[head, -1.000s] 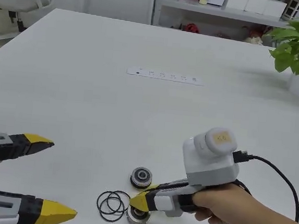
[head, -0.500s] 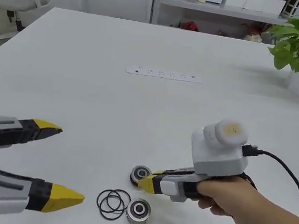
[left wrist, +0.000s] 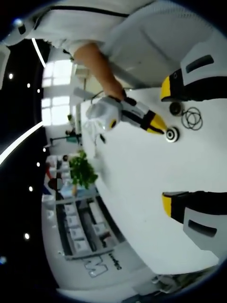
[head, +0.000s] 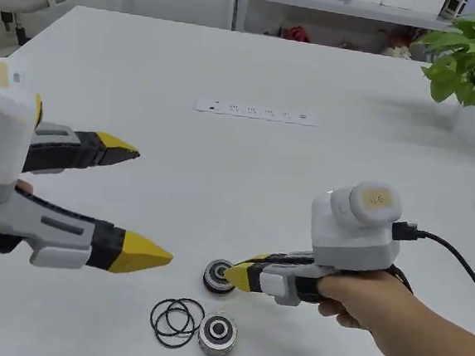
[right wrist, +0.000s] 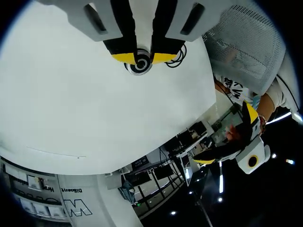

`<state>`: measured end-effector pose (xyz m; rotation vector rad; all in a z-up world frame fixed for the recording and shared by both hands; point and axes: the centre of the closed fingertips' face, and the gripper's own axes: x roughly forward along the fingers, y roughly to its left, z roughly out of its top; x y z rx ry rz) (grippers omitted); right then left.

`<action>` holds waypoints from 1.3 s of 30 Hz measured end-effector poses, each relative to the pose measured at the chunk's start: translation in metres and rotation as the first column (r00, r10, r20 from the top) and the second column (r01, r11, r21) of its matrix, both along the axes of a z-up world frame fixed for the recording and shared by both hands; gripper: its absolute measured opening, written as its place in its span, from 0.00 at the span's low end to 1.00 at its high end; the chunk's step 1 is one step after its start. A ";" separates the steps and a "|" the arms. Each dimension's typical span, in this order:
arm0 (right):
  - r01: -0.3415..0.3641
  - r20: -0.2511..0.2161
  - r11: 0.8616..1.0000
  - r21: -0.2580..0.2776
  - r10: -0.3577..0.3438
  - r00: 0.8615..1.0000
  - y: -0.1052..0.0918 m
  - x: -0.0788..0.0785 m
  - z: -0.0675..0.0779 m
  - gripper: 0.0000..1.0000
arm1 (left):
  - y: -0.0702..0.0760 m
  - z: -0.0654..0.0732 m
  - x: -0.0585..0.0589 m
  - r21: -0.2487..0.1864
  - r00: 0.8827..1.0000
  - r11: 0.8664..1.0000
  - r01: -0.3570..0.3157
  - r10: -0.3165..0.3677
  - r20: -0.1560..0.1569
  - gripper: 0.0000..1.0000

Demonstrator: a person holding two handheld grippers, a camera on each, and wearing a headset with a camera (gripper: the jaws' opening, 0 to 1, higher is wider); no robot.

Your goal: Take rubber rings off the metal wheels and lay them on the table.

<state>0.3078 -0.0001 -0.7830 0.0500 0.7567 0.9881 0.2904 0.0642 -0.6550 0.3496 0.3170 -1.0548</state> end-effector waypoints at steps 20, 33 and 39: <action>0.005 0.023 1.000 -0.018 -0.004 1.000 -0.007 0.006 -0.008 0.18 | -0.061 -0.046 0.038 0.068 0.995 0.993 0.096 -0.094 -0.029 0.58; -0.051 0.033 0.997 -0.066 0.053 0.998 -0.007 -0.001 -0.018 0.23 | -0.061 -0.090 0.033 0.052 0.993 0.994 0.092 -0.088 -0.078 0.44; -0.087 0.044 0.992 -0.096 0.091 0.995 -0.004 -0.006 -0.025 0.23 | -0.065 -0.108 0.027 0.073 0.990 0.991 0.109 -0.101 -0.102 0.35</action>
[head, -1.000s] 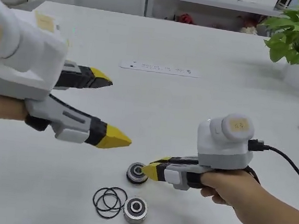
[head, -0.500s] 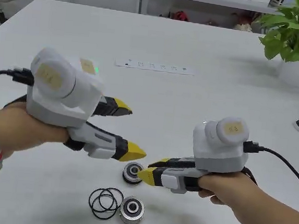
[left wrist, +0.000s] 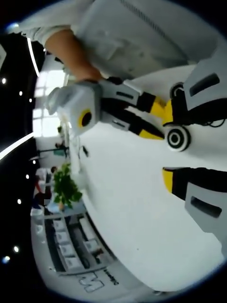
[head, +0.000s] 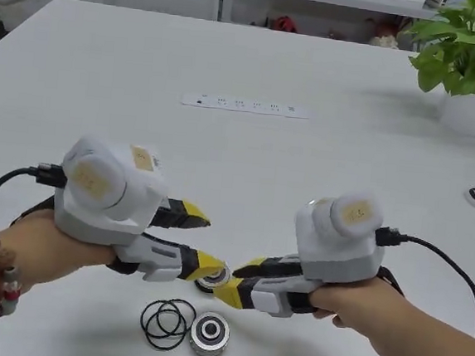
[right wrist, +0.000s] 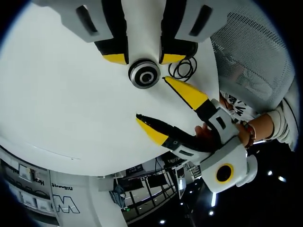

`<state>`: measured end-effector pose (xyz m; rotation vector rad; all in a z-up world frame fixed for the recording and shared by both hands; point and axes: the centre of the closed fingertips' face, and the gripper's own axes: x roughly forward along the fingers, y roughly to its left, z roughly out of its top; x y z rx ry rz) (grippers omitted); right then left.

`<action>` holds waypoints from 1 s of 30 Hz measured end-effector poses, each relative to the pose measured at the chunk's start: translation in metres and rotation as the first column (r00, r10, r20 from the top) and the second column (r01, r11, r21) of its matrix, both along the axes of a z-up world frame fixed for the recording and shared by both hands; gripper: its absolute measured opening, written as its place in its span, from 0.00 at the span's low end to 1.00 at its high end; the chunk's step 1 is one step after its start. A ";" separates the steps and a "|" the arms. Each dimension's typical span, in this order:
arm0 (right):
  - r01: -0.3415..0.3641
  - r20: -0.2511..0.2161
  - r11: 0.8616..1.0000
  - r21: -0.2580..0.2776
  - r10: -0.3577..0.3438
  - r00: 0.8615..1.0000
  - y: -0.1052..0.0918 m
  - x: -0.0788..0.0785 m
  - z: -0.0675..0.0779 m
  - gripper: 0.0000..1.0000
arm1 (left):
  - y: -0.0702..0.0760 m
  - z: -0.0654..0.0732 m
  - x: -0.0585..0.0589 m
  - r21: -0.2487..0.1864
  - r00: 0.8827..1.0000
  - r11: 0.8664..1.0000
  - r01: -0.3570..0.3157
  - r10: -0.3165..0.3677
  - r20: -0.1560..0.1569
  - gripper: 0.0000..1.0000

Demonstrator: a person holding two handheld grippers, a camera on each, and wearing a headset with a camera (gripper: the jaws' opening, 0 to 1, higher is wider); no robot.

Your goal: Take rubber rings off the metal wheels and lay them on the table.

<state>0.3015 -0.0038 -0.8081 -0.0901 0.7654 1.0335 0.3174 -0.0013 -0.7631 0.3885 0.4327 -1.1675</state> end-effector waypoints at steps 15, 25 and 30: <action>-0.044 0.093 0.998 -0.033 0.047 0.995 0.002 0.003 0.000 0.20 | -0.001 -0.027 -0.007 0.049 0.999 0.998 0.027 -0.026 -0.035 0.21; -0.072 0.134 0.996 -0.061 0.079 0.988 0.002 0.004 -0.001 0.16 | -0.001 -0.029 -0.007 0.047 0.999 0.999 0.019 -0.017 -0.044 0.14; -0.080 0.134 0.995 -0.062 0.088 0.987 0.001 0.003 0.000 0.13 | -0.001 -0.029 -0.007 0.036 0.999 0.999 0.009 -0.007 -0.051 0.14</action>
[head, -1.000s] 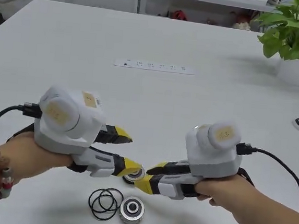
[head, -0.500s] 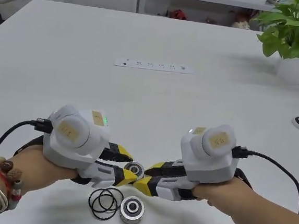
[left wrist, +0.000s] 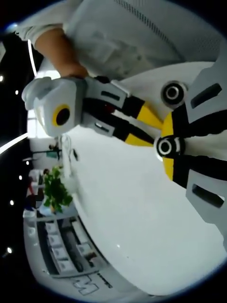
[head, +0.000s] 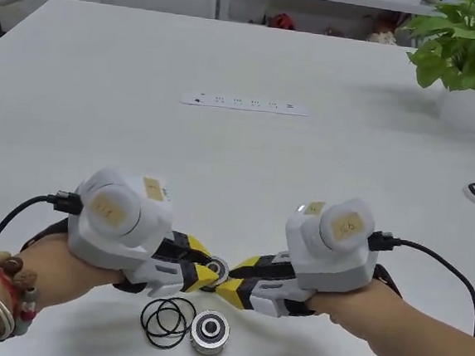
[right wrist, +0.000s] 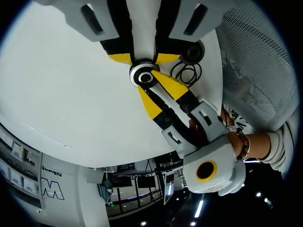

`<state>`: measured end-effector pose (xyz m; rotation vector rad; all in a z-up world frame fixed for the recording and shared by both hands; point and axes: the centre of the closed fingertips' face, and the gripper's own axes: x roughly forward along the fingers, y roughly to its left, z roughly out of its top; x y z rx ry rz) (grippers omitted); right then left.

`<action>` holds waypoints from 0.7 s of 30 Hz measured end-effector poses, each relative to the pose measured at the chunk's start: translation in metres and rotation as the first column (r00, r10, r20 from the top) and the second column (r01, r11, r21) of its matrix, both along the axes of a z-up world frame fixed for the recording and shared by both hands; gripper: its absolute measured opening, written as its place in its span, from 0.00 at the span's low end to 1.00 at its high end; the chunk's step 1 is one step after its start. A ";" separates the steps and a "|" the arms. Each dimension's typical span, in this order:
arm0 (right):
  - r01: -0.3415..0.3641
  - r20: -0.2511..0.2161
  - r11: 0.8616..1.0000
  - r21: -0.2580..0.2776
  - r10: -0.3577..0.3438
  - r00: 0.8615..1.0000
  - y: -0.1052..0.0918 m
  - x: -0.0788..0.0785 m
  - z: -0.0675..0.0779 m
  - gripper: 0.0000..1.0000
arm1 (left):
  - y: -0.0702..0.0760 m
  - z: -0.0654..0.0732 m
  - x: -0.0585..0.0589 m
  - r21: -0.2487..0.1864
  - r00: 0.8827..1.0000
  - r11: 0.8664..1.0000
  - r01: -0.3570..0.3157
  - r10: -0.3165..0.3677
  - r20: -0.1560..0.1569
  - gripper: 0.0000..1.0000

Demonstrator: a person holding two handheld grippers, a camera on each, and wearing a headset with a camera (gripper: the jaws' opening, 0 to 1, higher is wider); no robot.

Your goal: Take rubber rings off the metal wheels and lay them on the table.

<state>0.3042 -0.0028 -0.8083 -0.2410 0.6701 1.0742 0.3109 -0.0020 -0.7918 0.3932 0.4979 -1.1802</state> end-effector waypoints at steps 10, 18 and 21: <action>0.011 -0.018 1.000 0.000 -0.011 1.000 -0.001 -0.001 -0.001 0.11 | 0.000 0.000 0.000 -0.013 1.000 1.000 -0.005 0.005 -0.002 0.14; 0.017 0.011 0.999 0.032 -0.017 1.000 0.006 0.003 0.003 0.29 | -0.001 -0.001 0.000 -0.015 1.000 1.000 -0.006 0.005 -0.009 0.14; 0.013 0.016 0.999 0.031 -0.014 1.000 0.006 0.002 0.002 0.22 | -0.001 -0.001 0.000 -0.017 1.000 1.000 -0.006 0.006 -0.012 0.14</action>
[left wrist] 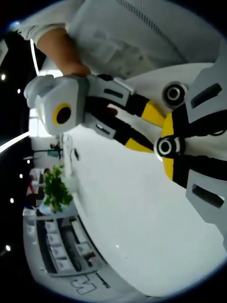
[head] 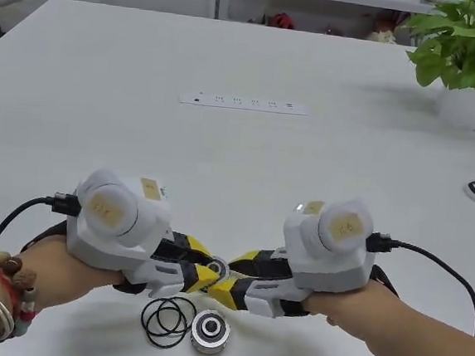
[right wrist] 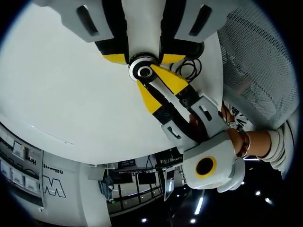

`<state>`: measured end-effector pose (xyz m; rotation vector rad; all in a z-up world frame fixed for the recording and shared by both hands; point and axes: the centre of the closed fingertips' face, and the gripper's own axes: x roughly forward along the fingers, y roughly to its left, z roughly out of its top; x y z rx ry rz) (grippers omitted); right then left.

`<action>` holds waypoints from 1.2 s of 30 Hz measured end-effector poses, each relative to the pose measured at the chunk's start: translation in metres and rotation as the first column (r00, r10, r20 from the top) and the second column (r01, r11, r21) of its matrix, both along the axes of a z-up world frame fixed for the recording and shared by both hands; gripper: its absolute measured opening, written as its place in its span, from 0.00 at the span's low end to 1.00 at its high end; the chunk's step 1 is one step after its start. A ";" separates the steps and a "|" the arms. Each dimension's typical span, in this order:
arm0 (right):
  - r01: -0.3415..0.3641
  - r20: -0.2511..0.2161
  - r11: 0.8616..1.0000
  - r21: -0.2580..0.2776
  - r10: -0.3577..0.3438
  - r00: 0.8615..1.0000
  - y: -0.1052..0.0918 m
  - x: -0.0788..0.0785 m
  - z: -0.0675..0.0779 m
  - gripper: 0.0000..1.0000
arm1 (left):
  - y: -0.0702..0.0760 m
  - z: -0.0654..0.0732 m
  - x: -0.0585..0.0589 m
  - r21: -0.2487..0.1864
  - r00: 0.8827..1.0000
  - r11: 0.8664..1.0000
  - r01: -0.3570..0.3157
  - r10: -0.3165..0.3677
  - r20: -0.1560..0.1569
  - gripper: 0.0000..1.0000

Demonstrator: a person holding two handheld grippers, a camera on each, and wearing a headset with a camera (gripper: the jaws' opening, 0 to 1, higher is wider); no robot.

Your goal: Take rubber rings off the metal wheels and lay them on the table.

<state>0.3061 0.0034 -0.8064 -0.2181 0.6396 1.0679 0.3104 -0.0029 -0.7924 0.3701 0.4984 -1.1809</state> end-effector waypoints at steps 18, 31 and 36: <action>-0.022 0.013 0.998 -0.061 0.023 1.000 -0.010 0.002 -0.005 0.01 | 0.001 0.000 0.001 -0.007 1.000 1.000 -0.018 0.018 -0.006 0.14; 0.049 -0.039 0.998 -0.043 -0.051 0.998 -0.014 0.008 -0.005 0.00 | 0.001 0.000 0.001 -0.007 1.000 1.000 -0.012 0.012 0.005 0.14; 0.092 -0.057 0.996 -0.017 -0.092 0.994 -0.017 0.012 -0.001 0.00 | 0.002 0.000 0.001 -0.012 1.000 1.000 -0.019 0.019 0.002 0.14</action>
